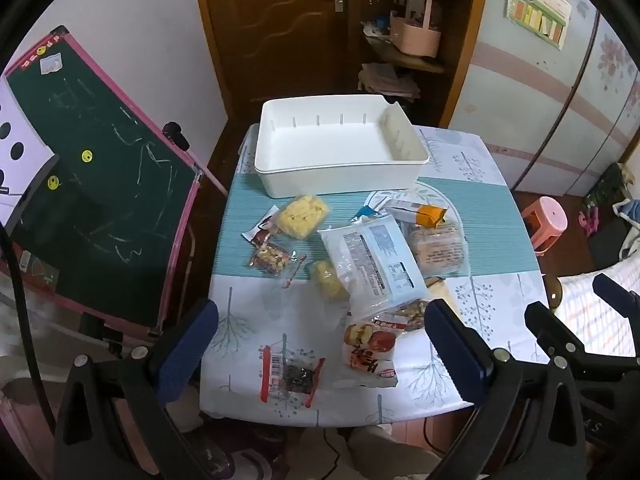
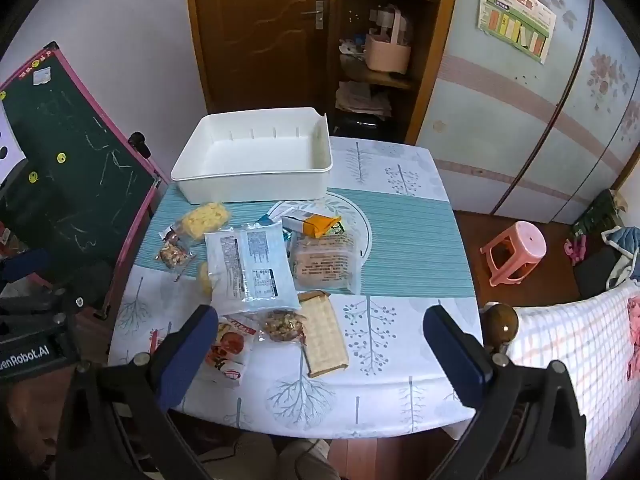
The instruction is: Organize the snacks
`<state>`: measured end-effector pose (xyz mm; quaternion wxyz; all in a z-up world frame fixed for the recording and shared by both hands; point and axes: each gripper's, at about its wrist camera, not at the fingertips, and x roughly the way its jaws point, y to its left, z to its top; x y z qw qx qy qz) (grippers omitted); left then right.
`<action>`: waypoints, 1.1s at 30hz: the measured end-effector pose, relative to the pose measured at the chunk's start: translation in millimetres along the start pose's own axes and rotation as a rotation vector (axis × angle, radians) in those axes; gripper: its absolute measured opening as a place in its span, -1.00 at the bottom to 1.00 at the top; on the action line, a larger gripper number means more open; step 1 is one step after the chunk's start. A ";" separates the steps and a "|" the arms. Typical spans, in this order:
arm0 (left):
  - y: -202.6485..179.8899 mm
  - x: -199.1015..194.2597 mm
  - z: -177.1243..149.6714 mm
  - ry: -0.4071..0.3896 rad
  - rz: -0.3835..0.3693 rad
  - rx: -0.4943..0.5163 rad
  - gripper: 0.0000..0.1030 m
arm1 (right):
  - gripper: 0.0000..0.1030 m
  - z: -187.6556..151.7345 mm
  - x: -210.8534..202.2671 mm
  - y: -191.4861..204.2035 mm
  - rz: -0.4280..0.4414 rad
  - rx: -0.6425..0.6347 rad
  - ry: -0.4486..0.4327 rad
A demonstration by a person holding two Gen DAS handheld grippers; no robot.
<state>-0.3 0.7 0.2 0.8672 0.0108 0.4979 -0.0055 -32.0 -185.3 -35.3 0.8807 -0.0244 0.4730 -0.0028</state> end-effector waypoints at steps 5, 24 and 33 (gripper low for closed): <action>0.1 -1.7 -0.8 -0.014 -0.018 0.006 0.99 | 0.99 1.5 -1.6 2.6 0.014 -0.003 0.002; -6.0 -2.3 -8.6 0.015 -0.053 0.023 0.92 | 0.86 -6.7 -5.1 -0.9 0.051 0.024 -0.001; -0.7 -1.1 -8.6 0.022 -0.061 0.027 0.92 | 0.80 -8.6 -8.3 2.4 0.048 0.022 -0.004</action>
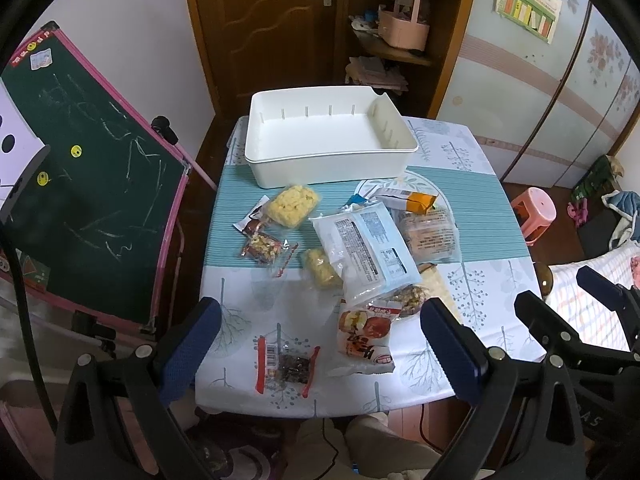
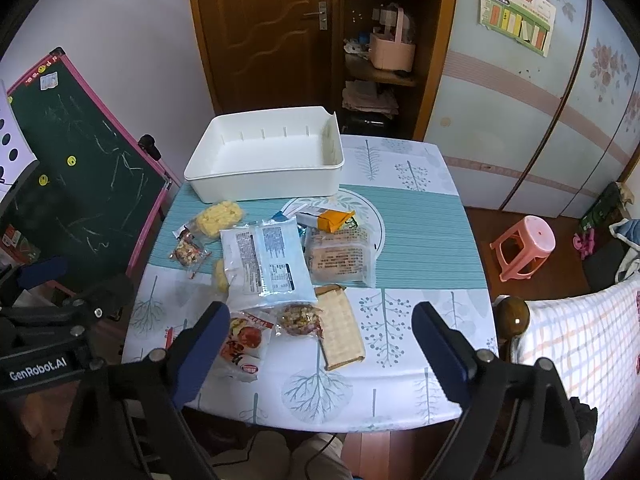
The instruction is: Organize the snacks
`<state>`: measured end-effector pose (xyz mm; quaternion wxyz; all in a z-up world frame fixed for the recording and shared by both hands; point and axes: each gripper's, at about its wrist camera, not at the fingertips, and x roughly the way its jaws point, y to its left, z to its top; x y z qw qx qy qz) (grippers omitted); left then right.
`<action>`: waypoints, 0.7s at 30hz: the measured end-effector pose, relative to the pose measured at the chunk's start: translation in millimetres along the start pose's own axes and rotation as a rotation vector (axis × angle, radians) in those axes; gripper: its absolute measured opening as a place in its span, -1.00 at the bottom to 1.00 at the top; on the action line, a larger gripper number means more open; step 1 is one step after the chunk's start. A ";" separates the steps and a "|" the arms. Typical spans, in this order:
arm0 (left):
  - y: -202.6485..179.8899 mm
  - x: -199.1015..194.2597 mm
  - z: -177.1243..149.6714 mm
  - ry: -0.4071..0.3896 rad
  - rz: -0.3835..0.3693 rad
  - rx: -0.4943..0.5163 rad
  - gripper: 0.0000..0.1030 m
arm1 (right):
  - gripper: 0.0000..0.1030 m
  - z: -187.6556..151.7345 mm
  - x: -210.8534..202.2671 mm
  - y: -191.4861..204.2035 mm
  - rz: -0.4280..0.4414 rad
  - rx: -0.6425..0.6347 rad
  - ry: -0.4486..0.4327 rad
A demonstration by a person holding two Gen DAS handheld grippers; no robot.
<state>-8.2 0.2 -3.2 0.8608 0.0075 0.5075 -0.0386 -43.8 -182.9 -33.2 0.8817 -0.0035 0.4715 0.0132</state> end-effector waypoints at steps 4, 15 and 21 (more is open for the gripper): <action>0.6 0.4 -0.4 0.004 -0.002 0.009 0.92 | 0.80 0.3 -1.0 0.5 -0.001 0.000 0.000; 2.3 1.1 -2.5 0.010 -0.006 0.022 0.92 | 0.80 -0.9 -3.8 1.8 -0.008 0.010 0.000; 7.6 -0.5 -3.1 0.009 -0.003 0.013 0.92 | 0.80 -0.9 -3.9 3.6 -0.008 0.006 -0.004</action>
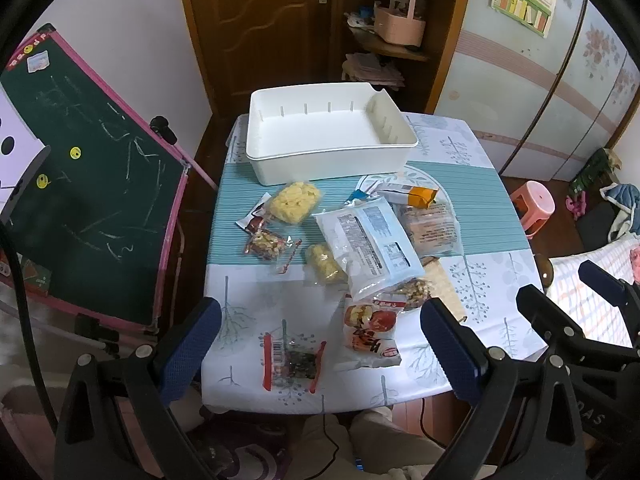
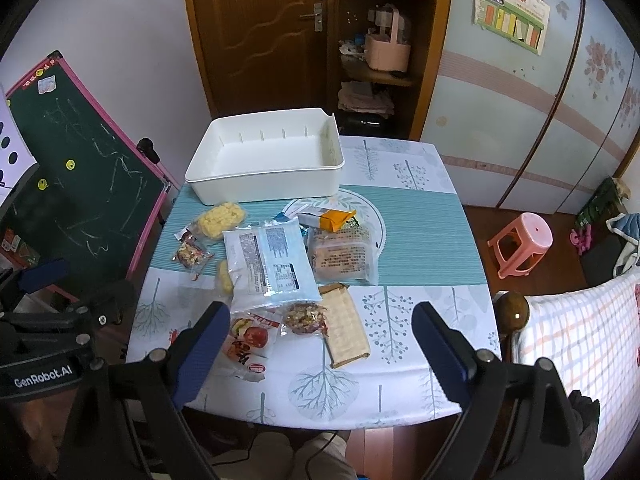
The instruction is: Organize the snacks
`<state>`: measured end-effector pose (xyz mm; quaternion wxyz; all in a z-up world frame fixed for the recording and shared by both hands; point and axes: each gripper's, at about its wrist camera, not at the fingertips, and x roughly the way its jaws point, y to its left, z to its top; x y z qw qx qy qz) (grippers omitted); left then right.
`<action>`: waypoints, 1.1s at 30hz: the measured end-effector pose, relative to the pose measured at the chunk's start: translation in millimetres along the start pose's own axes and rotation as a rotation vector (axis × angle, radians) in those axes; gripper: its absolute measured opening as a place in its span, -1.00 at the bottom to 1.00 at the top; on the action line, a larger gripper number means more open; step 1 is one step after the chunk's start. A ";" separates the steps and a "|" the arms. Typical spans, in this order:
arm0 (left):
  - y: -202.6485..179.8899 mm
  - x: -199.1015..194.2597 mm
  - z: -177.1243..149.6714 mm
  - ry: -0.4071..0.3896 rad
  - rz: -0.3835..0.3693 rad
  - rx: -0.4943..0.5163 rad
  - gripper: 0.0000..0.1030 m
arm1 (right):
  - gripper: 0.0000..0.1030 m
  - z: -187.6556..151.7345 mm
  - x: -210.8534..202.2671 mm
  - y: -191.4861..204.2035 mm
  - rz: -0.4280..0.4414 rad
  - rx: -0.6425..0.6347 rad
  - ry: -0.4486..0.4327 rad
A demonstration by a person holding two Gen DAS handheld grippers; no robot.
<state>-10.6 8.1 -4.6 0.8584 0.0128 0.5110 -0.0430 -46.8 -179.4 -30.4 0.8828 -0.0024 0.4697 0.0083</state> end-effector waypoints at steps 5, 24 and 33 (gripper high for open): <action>5.3 -0.8 -0.9 0.002 0.005 -0.007 0.92 | 0.80 0.2 -0.2 8.0 0.002 -0.014 -0.001; 20.2 23.0 -1.4 0.056 0.007 -0.045 0.92 | 0.80 2.4 22.9 22.4 0.029 -0.051 0.059; 38.3 54.4 -6.4 0.119 0.006 -0.086 0.92 | 0.79 2.9 56.6 26.2 0.043 -0.070 0.143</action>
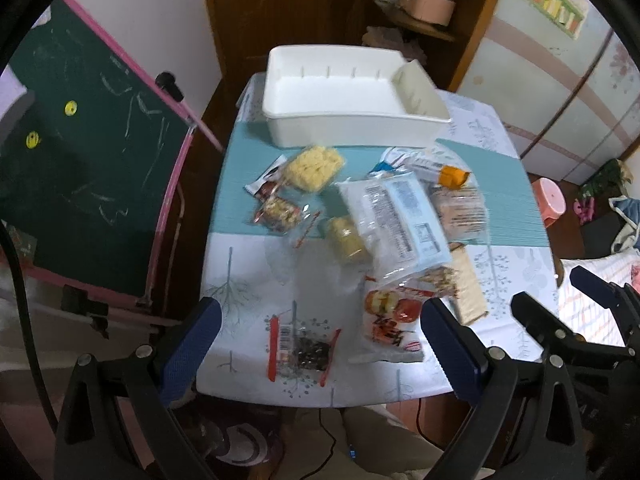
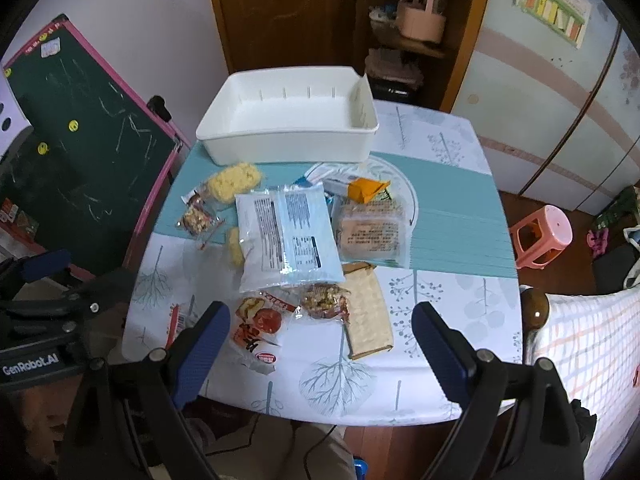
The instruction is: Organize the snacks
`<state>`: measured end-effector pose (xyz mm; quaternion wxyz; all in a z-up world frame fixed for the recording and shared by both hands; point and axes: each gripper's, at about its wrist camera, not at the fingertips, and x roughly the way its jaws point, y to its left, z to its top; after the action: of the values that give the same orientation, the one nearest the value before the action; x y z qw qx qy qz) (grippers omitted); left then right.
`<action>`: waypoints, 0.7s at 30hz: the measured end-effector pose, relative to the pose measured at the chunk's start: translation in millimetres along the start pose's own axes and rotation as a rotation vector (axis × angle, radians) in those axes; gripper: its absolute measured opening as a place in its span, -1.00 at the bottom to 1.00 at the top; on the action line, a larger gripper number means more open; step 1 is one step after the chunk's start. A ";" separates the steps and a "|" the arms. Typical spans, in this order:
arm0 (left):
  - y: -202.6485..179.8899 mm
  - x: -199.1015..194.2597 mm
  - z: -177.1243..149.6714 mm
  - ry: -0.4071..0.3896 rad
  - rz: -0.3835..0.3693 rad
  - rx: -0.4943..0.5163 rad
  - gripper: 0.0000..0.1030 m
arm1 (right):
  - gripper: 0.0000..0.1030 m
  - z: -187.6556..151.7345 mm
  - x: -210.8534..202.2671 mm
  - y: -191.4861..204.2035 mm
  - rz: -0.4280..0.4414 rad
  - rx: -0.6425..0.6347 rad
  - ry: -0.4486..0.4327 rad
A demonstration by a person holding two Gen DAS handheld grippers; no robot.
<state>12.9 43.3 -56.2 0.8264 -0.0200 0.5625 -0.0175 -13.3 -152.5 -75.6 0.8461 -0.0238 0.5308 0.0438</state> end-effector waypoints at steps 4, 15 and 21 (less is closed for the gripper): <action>12.6 15.5 -5.0 0.034 0.018 -0.041 0.92 | 0.71 1.0 19.6 1.3 -0.001 0.001 0.043; 16.6 32.2 -11.0 0.080 0.012 -0.053 0.92 | 0.68 -3.5 33.2 9.3 0.018 -0.019 0.075; 33.2 71.9 -16.6 0.146 0.029 -0.089 0.93 | 0.68 -8.4 53.9 2.7 0.026 0.005 0.124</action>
<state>24.0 72.6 -130.9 0.7817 -0.0475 0.6215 0.0181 2.2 -147.9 -127.8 0.8109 -0.0173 0.5826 0.0519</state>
